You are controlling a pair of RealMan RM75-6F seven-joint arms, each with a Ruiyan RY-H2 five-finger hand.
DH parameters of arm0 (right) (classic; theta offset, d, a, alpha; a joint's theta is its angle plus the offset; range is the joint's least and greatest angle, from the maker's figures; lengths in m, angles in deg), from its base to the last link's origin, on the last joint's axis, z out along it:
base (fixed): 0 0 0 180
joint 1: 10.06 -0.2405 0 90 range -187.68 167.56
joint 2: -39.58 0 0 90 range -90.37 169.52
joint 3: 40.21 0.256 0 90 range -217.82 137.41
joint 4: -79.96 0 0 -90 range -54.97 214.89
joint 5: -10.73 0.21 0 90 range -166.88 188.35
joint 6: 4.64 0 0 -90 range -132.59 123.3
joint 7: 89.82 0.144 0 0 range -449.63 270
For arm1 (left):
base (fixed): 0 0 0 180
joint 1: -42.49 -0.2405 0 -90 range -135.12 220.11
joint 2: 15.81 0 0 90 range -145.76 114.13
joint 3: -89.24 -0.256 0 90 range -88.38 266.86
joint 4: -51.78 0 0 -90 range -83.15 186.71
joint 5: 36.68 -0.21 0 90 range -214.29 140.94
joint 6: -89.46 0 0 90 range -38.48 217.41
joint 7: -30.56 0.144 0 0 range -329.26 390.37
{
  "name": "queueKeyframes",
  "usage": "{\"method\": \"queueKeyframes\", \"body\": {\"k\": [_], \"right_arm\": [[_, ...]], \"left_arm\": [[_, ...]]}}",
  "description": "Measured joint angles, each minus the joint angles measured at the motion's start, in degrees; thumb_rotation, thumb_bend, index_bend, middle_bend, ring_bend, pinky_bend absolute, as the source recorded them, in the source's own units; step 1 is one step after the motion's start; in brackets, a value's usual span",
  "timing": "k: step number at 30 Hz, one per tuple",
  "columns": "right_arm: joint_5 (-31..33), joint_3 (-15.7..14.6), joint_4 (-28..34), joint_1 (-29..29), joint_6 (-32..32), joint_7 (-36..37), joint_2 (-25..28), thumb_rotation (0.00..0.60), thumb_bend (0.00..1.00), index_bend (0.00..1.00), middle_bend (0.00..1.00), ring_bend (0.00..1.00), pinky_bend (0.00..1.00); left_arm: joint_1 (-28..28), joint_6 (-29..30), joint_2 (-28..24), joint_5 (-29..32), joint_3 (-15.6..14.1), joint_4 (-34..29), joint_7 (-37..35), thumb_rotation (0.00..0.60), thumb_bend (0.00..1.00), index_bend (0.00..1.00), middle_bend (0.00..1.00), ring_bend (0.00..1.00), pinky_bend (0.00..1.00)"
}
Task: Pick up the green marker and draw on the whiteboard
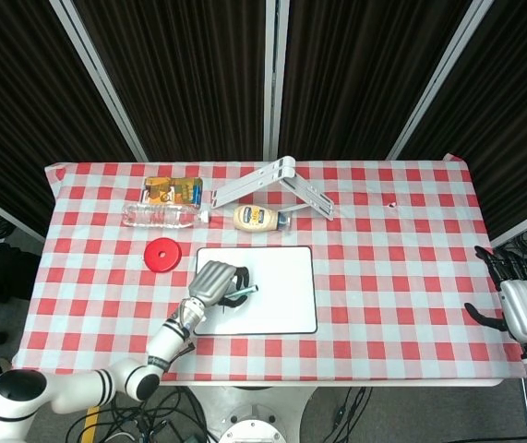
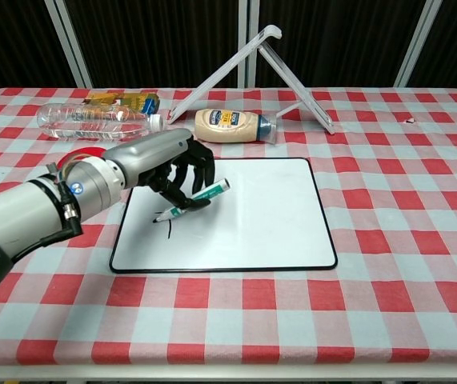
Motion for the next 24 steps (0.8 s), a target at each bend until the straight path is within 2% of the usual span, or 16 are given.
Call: {"method": "queueKeyframes", "body": {"k": [5,9,24], "right_arm": [[-0.8,-0.1,-0.4,-0.3,-0.2,0.6,-0.3,0.6,0.16,0.0,0.16,0.0,0.0],[-0.9,-0.2,-0.6,-0.1,-0.8,0.8,-0.3,0.6,0.16,0.0,0.16,0.0,0.0],[0.7,-0.2,-0.7,0.1,0.3,0.4,0.1,0.6,0.16,0.0,0.16,0.0,0.0]], "left_arm": [[-2.5,2.6,-2.3,0.9,-0.6,-5.7,1.7,0.6,0.33,0.55,0.58,0.65,0.9],[-3.0,4.5,-3.2,1.0,0.4,-8.1,3.3,0.6,0.33,0.55,0.58,0.64,0.89],[2.0,-1.0,1.8,1.5,3.4,1.0,1.7,0.6,0.34,0.55,0.58,0.64,0.89]]}}
